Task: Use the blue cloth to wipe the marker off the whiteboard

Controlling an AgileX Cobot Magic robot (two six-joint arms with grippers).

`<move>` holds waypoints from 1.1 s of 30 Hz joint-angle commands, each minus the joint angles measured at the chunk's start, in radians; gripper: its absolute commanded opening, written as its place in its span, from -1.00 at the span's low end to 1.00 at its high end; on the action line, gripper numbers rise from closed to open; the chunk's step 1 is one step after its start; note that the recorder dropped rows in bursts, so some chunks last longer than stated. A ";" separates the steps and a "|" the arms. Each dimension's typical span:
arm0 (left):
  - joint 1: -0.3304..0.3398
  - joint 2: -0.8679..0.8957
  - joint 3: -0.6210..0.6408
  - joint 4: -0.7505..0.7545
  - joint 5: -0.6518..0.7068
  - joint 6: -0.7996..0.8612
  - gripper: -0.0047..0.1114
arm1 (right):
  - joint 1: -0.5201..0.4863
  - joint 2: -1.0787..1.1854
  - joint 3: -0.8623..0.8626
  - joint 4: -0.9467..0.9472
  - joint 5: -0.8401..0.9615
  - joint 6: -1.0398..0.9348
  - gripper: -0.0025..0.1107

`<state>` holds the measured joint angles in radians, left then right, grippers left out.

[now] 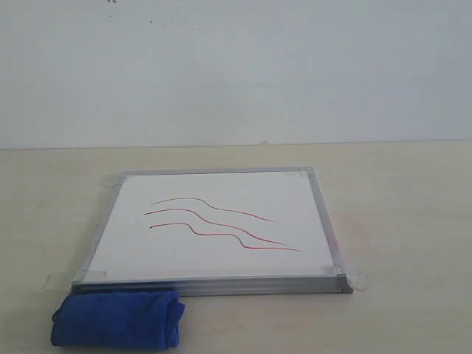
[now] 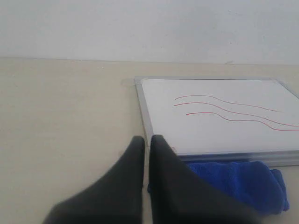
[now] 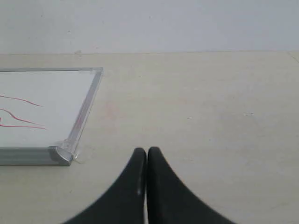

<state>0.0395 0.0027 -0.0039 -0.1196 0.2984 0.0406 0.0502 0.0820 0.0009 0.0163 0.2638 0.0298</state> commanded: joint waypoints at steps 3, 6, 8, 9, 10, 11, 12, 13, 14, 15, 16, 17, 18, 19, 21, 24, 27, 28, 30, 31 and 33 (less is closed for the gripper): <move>0.000 -0.003 0.004 0.005 0.001 0.005 -0.85 | 0.001 -0.005 -0.001 -0.001 -0.009 -0.004 -0.96; 0.000 -0.003 0.004 0.005 0.001 0.005 -0.85 | 0.001 -0.005 -0.001 -0.001 -0.009 -0.004 -0.96; 0.000 -0.003 0.004 0.005 0.001 0.005 -0.85 | 0.001 -0.005 -0.001 -0.001 -0.009 -0.004 -0.96; 0.000 -0.003 0.004 0.005 0.001 0.005 -0.85 | 0.001 -0.005 -0.001 -0.001 -0.007 -0.004 -0.96; 0.000 -0.003 0.004 0.005 0.001 0.005 -0.85 | 0.001 -0.005 -0.001 -0.001 -0.004 -0.004 -0.96; 0.000 -0.003 0.004 0.005 0.001 0.005 -0.85 | 0.001 -0.005 -0.001 -0.001 0.000 -0.004 -0.96; 0.000 -0.003 0.004 0.005 0.001 0.005 -0.85 | 0.001 -0.005 -0.001 -0.001 0.000 -0.004 -0.96; 0.000 -0.003 0.004 0.005 0.001 0.005 -0.85 | 0.001 -0.005 -0.001 -0.001 0.000 -0.004 -0.96; 0.000 -0.003 0.004 0.005 0.001 0.005 -0.85 | 0.001 -0.005 -0.001 -0.001 0.000 -0.004 -0.96; 0.000 -0.003 0.004 0.005 0.001 0.005 -0.85 | 0.001 -0.005 -0.001 -0.001 0.000 -0.004 -0.96; 0.000 -0.003 0.004 0.005 0.001 0.005 -0.85 | 0.001 -0.005 -0.001 -0.001 0.000 -0.004 -0.96; 0.000 -0.003 0.004 0.005 0.001 0.005 -0.85 | 0.001 -0.005 -0.001 -0.001 0.000 -0.004 -0.96; 0.000 -0.003 0.004 0.005 0.001 0.005 -0.85 | 0.001 -0.005 -0.001 -0.001 0.000 -0.004 -0.96; 0.000 -0.003 0.004 0.005 0.001 0.005 -0.85 | 0.001 -0.005 -0.001 -0.001 0.000 -0.004 -0.96; 0.000 -0.003 0.004 0.005 0.001 0.005 -0.85 | 0.001 -0.005 -0.001 -0.001 0.000 -0.004 -0.96; 0.000 -0.003 0.004 0.005 0.001 0.005 -0.85 | 0.001 -0.005 -0.001 -0.001 -0.002 -0.004 -0.96; 0.000 -0.003 0.004 0.005 0.001 0.005 -0.85 | 0.001 -0.005 -0.001 -0.001 -0.026 -0.004 -0.96; 0.000 -0.003 0.004 0.005 0.001 0.005 -0.85 | 0.001 -0.005 -0.001 -0.001 -0.051 -0.004 -0.96; 0.000 -0.003 0.004 0.005 0.001 0.005 -0.85 | 0.001 -0.005 -0.001 -0.001 -0.248 -0.002 -0.96; 0.000 -0.003 0.004 0.005 0.001 0.005 -0.85 | 0.001 -0.005 -0.001 -0.001 -0.413 -0.002 -0.96; 0.000 -0.003 0.004 0.005 0.001 0.005 -0.85 | 0.001 0.001 -0.001 0.001 -0.532 -0.013 -0.96</move>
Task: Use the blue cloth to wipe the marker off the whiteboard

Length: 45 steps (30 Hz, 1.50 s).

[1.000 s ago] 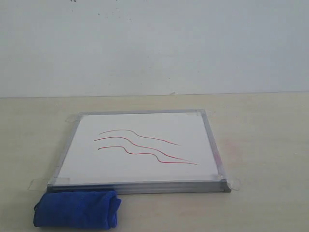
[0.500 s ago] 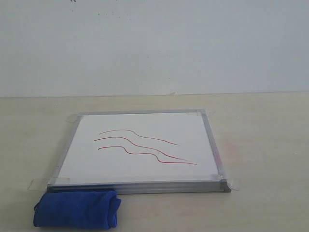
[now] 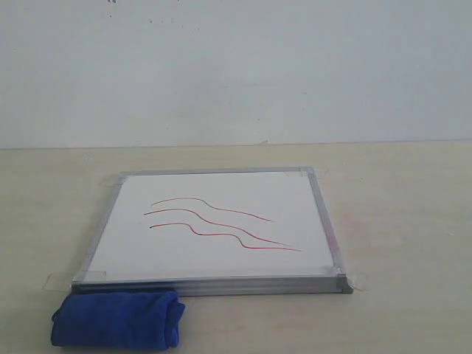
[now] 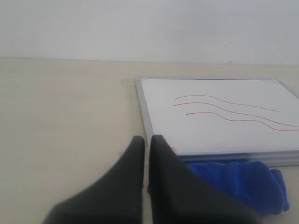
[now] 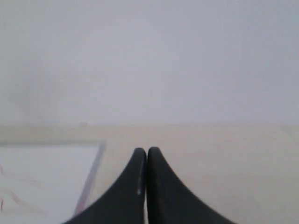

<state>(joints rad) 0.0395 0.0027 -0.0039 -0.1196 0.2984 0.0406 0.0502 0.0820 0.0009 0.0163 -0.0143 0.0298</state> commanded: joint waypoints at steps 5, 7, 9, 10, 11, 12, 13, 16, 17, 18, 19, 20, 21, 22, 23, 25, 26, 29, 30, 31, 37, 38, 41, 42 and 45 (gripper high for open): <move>0.000 -0.003 0.004 0.005 0.001 0.005 -0.85 | 0.001 0.132 -0.209 0.004 0.032 -0.044 -0.96; 0.000 -0.003 0.004 0.005 0.001 0.005 -0.85 | 0.001 0.212 -0.262 0.004 0.029 -0.030 -0.96; 0.000 -0.003 0.004 0.005 0.001 0.005 -0.85 | 0.001 0.246 -0.285 0.004 -0.028 -0.030 -0.96; 0.000 -0.003 0.004 0.005 0.001 0.005 -0.85 | 0.001 0.251 -0.285 0.004 -0.075 -0.030 -0.96; 0.000 -0.003 0.004 0.005 0.001 0.005 -0.85 | 0.001 0.251 -0.285 0.004 -0.114 -0.030 -0.96; 0.000 -0.003 0.004 0.005 0.001 0.005 -0.85 | 0.001 0.251 -0.285 0.004 -0.140 -0.030 -0.96; 0.000 -0.003 0.004 0.005 0.001 0.005 -0.85 | 0.001 0.251 -0.285 0.004 -0.161 -0.030 -0.96; 0.000 -0.003 0.004 0.005 0.001 0.005 -0.85 | 0.001 0.251 -0.285 0.004 -0.182 -0.030 -0.96; 0.000 -0.003 0.004 0.005 0.001 0.005 -0.85 | 0.001 0.251 -0.285 0.004 -0.184 -0.030 -0.96; 0.000 -0.003 0.004 0.005 0.001 0.005 -0.85 | 0.001 0.251 -0.285 0.004 -0.184 -0.030 -0.96; 0.000 -0.003 0.004 0.005 0.001 0.005 -0.85 | 0.001 0.251 -0.285 0.004 -0.184 -0.030 -0.96; 0.000 -0.003 0.004 0.005 0.001 0.005 -0.85 | 0.001 0.251 -0.285 0.004 -0.184 -0.030 -0.96; 0.000 -0.003 0.004 0.005 0.001 0.005 -0.85 | 0.001 0.251 -0.285 0.004 -0.184 -0.030 -0.96; 0.000 -0.003 0.004 0.005 0.001 0.005 -0.85 | 0.001 0.253 -0.285 0.004 -0.183 -0.030 -0.96; 0.000 -0.003 0.004 0.005 0.001 0.005 -0.85 | 0.001 0.255 -0.285 0.004 -0.183 -0.016 -0.96; 0.000 -0.003 0.004 0.005 0.001 0.005 -0.85 | 0.001 0.278 -0.285 0.004 -0.177 0.017 -0.96; 0.000 -0.003 0.004 0.005 0.001 0.005 -0.85 | 0.001 0.298 -0.285 0.004 -0.177 0.030 -0.96; 0.000 -0.003 0.004 0.005 0.001 0.005 -0.85 | 0.001 0.376 -0.285 -0.005 -0.177 0.058 -0.96; 0.000 -0.003 0.004 0.005 0.001 0.005 -0.85 | 0.006 0.409 -0.288 -0.005 -0.177 0.060 -0.96; 0.000 -0.003 0.004 0.005 0.001 0.005 -0.85 | 0.017 0.442 -0.295 -0.007 -0.172 0.060 -0.96; 0.000 -0.003 0.004 0.005 0.001 0.005 -0.85 | 0.180 0.650 -0.391 -0.187 -0.155 0.060 -0.96; 0.000 -0.003 0.004 0.005 0.001 0.005 -0.85 | 0.221 0.687 -0.413 -0.211 -0.153 0.060 -0.96; 0.000 -0.003 0.004 0.005 0.001 0.005 -0.85 | 0.341 0.802 -0.496 -0.218 -0.086 0.051 -0.96; 0.000 -0.003 0.004 0.005 0.001 0.005 -0.85 | 0.376 0.837 -0.523 -0.223 -0.051 0.044 -0.96; 0.000 -0.003 0.004 0.005 0.001 0.005 -0.85 | 0.508 0.960 -0.634 -0.237 0.128 -0.024 -0.96</move>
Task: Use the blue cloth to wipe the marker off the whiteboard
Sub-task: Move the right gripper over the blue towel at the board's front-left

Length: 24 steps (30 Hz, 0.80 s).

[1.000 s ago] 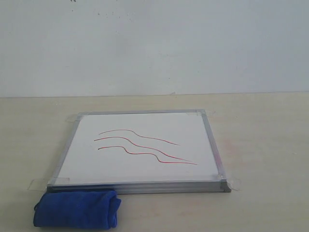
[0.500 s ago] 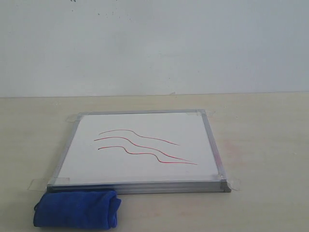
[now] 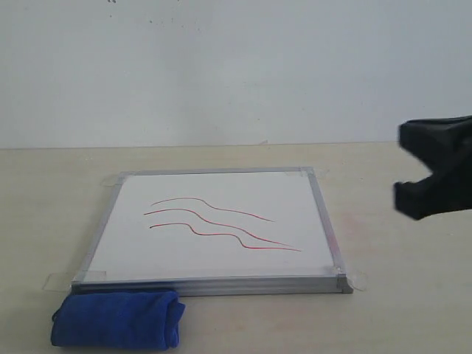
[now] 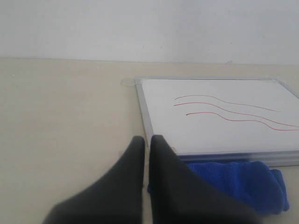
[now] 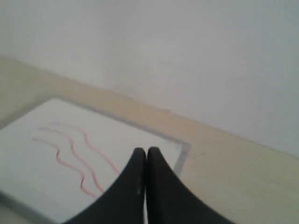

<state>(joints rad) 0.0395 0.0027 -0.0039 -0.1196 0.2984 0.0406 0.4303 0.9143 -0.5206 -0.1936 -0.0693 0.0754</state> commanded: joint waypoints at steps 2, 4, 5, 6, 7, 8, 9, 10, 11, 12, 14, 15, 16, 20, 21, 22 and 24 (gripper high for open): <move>0.000 -0.003 0.004 0.005 0.001 0.005 -0.85 | 0.208 0.214 -0.209 -0.027 0.322 -0.107 -0.96; 0.000 -0.003 0.004 0.005 0.001 0.005 -0.85 | 0.269 0.299 -0.305 -0.027 0.416 -0.125 -0.96; 0.000 -0.003 0.004 0.005 0.001 0.005 -0.85 | 0.301 0.339 -0.350 -0.027 0.455 -0.146 -0.96; 0.000 -0.003 0.004 0.005 0.001 0.005 -0.85 | 0.326 0.370 -0.385 -0.018 0.487 -0.174 -0.96; 0.000 -0.003 0.004 0.005 0.001 0.005 -0.85 | 0.361 0.416 -0.437 0.000 0.537 -0.231 -0.96; 0.000 -0.003 0.004 0.005 0.001 0.005 -0.85 | 0.381 0.446 -0.472 0.022 0.575 -0.280 -0.96; 0.000 -0.003 0.004 0.005 0.001 0.005 -0.85 | 0.402 0.477 -0.506 0.055 0.614 -0.347 -0.96; 0.000 -0.003 0.004 0.005 0.001 0.005 -0.85 | 0.419 0.523 -0.558 0.113 0.674 -0.414 -0.96; 0.000 -0.003 0.004 0.005 0.001 0.005 -0.85 | 0.430 0.554 -0.592 0.151 0.714 -0.470 -0.96; 0.000 -0.003 0.004 0.005 0.001 0.005 -0.85 | 0.435 0.593 -0.626 0.194 0.762 -0.507 -0.96; 0.000 -0.003 0.004 0.005 0.001 0.005 -0.85 | 0.440 0.668 -0.704 0.272 0.843 -0.587 -0.96; 0.000 -0.003 0.004 0.005 0.001 0.005 -0.85 | 0.440 0.697 -0.740 0.295 0.868 -0.621 -0.96; 0.000 -0.003 0.004 0.005 0.001 0.005 -0.85 | 0.440 0.740 -0.774 0.321 0.898 -0.659 -0.96; 0.000 -0.003 0.004 0.005 0.001 0.005 -0.85 | 0.442 0.871 -0.914 0.398 1.039 -0.782 -0.96; 0.000 -0.003 0.004 0.005 0.001 0.005 -0.85 | 0.448 0.905 -0.950 0.413 1.073 -0.800 -0.96; 0.000 -0.003 0.004 0.005 0.001 0.005 -0.85 | 0.452 0.939 -0.986 0.416 1.093 -0.798 -0.96; 0.000 -0.003 0.004 0.005 0.001 0.005 -0.85 | 0.471 0.998 -1.043 0.416 1.095 -0.770 -0.96</move>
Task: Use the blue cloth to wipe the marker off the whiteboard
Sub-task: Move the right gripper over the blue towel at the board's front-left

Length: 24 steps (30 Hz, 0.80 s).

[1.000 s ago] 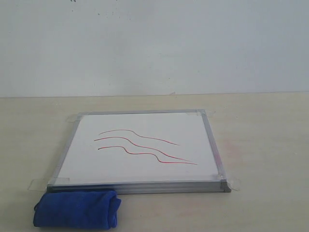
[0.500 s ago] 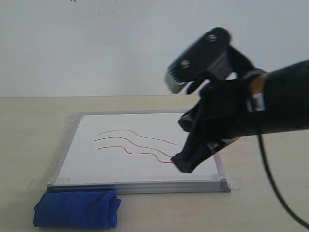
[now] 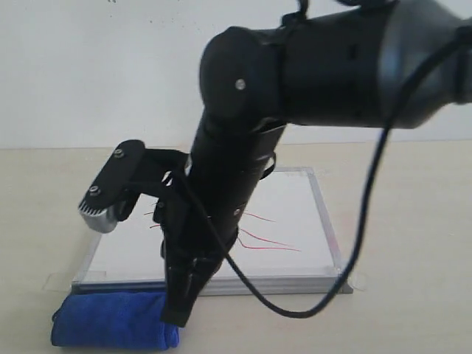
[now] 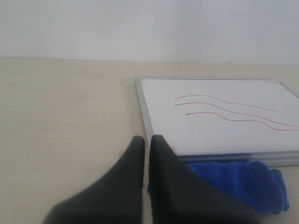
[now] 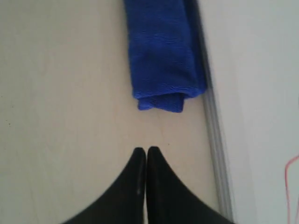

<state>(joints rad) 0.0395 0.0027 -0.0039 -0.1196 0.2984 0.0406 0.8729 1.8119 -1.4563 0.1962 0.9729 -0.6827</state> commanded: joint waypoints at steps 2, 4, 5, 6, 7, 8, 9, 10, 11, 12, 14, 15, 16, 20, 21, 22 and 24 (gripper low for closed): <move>0.000 -0.003 0.004 0.005 0.001 0.005 -0.85 | 0.047 0.144 -0.164 0.023 0.034 0.014 -0.96; 0.000 -0.003 0.004 0.005 0.001 0.005 -0.85 | 0.074 0.183 -0.210 0.007 0.011 0.014 -0.96; 0.000 -0.003 0.004 0.005 0.001 0.005 -0.85 | 0.085 0.198 -0.225 -0.006 0.004 0.012 -0.96; 0.000 -0.003 0.004 0.005 0.001 0.005 -0.85 | 0.097 0.213 -0.241 -0.022 -0.004 0.007 -0.96; 0.000 -0.003 0.004 0.005 0.001 0.005 -0.85 | 0.106 0.227 -0.254 -0.038 -0.004 -0.005 -0.96; 0.000 -0.003 0.004 0.005 0.001 0.005 -0.85 | 0.117 0.240 -0.262 -0.053 -0.004 -0.008 -0.95; 0.000 -0.003 0.004 0.005 0.001 0.005 -0.85 | 0.123 0.248 -0.265 -0.059 -0.006 -0.008 -0.94; 0.000 -0.003 0.004 0.005 0.001 0.005 -0.85 | 0.125 0.257 -0.265 -0.061 -0.017 -0.008 -0.90; 0.000 -0.003 0.004 0.005 0.001 0.005 -0.85 | 0.125 0.266 -0.265 -0.056 -0.026 -0.008 -0.83; 0.000 -0.003 0.004 0.005 0.001 0.005 -0.85 | 0.125 0.277 -0.265 -0.052 -0.035 -0.008 -0.75; 0.000 -0.003 0.004 0.005 0.001 0.005 -0.85 | 0.125 0.293 -0.265 -0.053 -0.057 -0.008 -0.50; 0.000 -0.003 0.004 0.005 0.001 0.005 -0.85 | 0.125 0.297 -0.265 -0.053 -0.067 -0.008 -0.39; 0.000 -0.003 0.004 0.005 0.001 0.005 -0.85 | 0.125 0.308 -0.265 -0.053 -0.080 -0.008 -0.26; 0.000 -0.003 0.004 0.005 0.001 0.005 -0.85 | 0.125 0.329 -0.265 -0.047 -0.146 -0.001 -0.05; 0.000 -0.003 0.004 0.005 0.001 0.005 -0.85 | 0.125 0.334 -0.265 -0.050 -0.159 0.004 -0.05; 0.000 -0.003 0.004 0.005 0.001 0.005 -0.85 | 0.125 0.342 -0.265 -0.049 -0.172 0.004 -0.05; 0.000 -0.003 0.004 0.005 0.001 0.005 -0.85 | 0.125 0.352 -0.265 -0.049 -0.185 0.007 -0.05</move>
<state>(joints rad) 0.0395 0.0027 -0.0039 -0.1196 0.2984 0.0406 0.9967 2.1523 -1.7138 0.1472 0.8183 -0.6792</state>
